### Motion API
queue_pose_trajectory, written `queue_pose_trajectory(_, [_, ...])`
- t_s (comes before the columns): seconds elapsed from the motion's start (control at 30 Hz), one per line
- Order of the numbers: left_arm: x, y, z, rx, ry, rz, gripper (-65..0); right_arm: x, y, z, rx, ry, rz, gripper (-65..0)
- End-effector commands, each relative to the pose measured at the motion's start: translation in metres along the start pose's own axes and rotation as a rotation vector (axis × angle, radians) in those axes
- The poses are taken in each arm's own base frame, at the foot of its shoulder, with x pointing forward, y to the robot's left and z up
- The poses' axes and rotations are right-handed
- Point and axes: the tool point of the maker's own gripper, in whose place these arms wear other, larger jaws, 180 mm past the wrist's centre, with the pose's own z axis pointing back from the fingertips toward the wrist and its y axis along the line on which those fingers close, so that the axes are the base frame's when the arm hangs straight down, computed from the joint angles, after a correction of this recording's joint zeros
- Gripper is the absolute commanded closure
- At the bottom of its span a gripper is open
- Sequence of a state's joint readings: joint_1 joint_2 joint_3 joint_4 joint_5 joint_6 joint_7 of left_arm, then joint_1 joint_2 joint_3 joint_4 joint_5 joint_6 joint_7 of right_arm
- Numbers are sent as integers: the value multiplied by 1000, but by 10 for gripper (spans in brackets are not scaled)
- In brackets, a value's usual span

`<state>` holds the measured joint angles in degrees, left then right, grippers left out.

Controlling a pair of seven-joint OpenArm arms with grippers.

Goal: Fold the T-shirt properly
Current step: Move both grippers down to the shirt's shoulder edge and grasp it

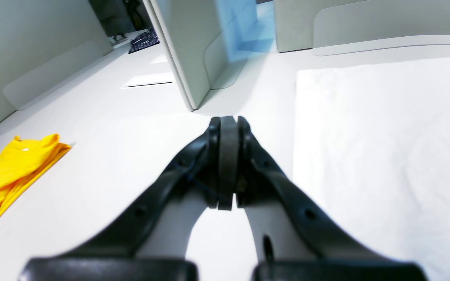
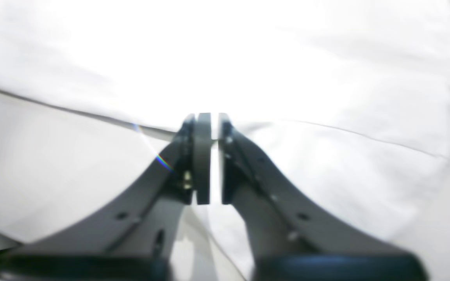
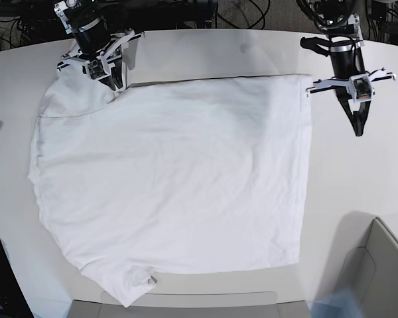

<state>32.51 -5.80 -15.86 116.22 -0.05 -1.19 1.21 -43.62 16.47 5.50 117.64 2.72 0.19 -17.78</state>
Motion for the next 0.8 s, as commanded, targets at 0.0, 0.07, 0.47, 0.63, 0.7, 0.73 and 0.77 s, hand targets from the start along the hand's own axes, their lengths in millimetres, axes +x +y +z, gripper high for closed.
queue_pose_trajectory(0.0, [14,3,0,5,-54,-9,-4,10,-5,2,-5,-34,-26,-124])
queue_pose_trajectory(0.07, [13,2,0,3,-51,-9,-15,12,-21,4,-22,-39,-121,-194])
queue_pose_trajectory(0.47, [5,-27,7,-76,-22,26,-80,-18,-96,47,-90,81,-485,-318])
queue_pose_trajectory(0.63, [4,-29,7,-81,-17,29,-80,-55,-97,48,-102,166,-570,-303])
queue_pose_trajectory(0.7, [-3,-29,6,-81,22,28,-80,-78,-102,46,-119,206,-618,-291])
queue_pose_trajectory(0.73, [-6,-29,6,-81,43,28,-80,-90,-103,46,-128,228,-640,-283])
queue_pose_trajectory(0.77, [-10,-28,6,-78,66,26,-80,-98,-107,45,-137,240,-657,-275])
